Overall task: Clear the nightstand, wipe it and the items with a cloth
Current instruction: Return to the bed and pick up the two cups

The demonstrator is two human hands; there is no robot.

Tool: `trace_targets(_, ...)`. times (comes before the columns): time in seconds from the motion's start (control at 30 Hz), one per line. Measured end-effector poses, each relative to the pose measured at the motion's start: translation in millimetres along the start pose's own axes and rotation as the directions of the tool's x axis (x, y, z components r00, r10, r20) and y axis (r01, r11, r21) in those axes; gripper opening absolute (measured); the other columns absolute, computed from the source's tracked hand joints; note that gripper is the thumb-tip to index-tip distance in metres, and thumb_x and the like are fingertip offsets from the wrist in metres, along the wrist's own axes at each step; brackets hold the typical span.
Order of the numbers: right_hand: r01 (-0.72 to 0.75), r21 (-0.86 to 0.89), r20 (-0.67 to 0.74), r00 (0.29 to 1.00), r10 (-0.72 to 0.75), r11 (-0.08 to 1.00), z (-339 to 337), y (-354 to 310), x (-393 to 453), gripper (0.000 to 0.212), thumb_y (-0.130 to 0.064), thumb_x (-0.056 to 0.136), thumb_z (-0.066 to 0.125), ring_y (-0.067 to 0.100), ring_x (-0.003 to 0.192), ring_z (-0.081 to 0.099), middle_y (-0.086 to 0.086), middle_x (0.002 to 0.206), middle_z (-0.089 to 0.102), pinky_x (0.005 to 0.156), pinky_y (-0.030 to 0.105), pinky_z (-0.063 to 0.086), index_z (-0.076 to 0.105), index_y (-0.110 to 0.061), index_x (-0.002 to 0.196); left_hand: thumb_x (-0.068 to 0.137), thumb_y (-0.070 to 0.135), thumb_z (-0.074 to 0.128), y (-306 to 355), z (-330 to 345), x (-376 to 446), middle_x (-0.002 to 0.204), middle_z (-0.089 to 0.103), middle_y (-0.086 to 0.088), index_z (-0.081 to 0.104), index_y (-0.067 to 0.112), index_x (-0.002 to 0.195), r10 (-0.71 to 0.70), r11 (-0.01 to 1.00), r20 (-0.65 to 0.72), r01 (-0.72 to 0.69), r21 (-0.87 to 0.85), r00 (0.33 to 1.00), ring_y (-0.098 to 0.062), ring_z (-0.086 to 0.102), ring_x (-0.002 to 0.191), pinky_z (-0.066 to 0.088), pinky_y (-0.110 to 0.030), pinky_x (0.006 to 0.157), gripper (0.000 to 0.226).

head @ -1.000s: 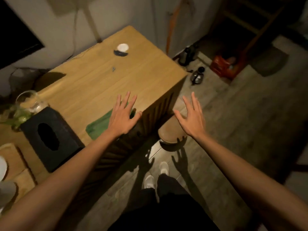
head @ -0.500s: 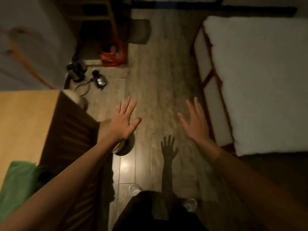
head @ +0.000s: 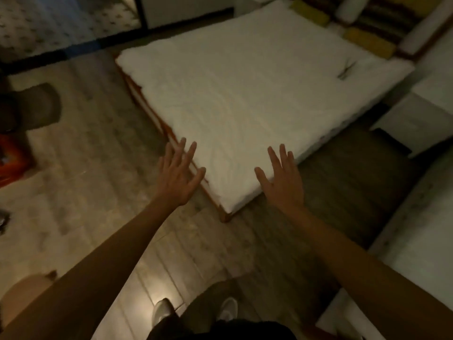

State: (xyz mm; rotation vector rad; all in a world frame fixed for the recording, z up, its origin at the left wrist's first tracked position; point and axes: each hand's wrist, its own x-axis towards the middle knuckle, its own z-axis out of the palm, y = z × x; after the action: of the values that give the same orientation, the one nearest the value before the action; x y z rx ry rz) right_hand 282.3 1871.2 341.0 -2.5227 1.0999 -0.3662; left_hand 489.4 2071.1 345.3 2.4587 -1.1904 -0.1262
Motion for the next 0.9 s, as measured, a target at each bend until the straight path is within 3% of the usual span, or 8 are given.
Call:
trace_targets(0.3, -0.259, -0.028, -0.126, 0.959, 0.254, 0.965, -61.5, 152.6, 25.7, 0.079, -0.075, 0.095, 0.022, 0.023, 0.156, 0.005, 0.0, 0.169, 0.009, 0.126, 0.044, 0.015, 0.019, -0.031, 0.159, 0.094, 0.067, 0.027, 160.5, 84.1, 112.1, 0.169, 0.004, 0.005, 0.012, 0.035, 0.159, 0.28, 0.96, 0.104, -0.279, -0.026, 0.954, -0.031, -0.002, 0.155, 0.018, -0.061, 0.12, 0.075)
trace_targets(0.47, -0.362, -0.011, -0.146, 0.923, 0.357, 0.932, -81.1, 229.8, 61.1, 0.077, -0.074, 0.095, 0.024, 0.022, 0.156, 0.001, -0.001, 0.17, 0.005, 0.126, 0.045, 0.013, 0.017, -0.034, 0.16, 0.094, 0.067, 0.026, 227.9, 133.9, 187.6, 0.169, 0.001, 0.005, 0.01, 0.035, 0.16, 0.361, 0.932, 0.153, -0.36, -0.036, 0.92, -0.03, -0.005, 0.155, 0.015, -0.059, 0.122, 0.074)
trace_targets(0.9, -0.54, 0.029, -0.118, 0.834, 0.54, 0.841, -143.3, 408.3, 252.0, 0.08, -0.071, 0.097, 0.026, 0.023, 0.156, -0.003, -0.001, 0.17, 0.0, 0.126, 0.048, 0.012, 0.006, -0.027, 0.161, 0.099, 0.062, 0.032, 408.5, 249.5, 413.8, 0.169, 0.002, 0.002, 0.011, 0.034, 0.16, 0.466, 0.883, 0.26, -0.462, -0.08, 0.846, -0.033, -0.002, 0.155, 0.012, -0.06, 0.121, 0.071)
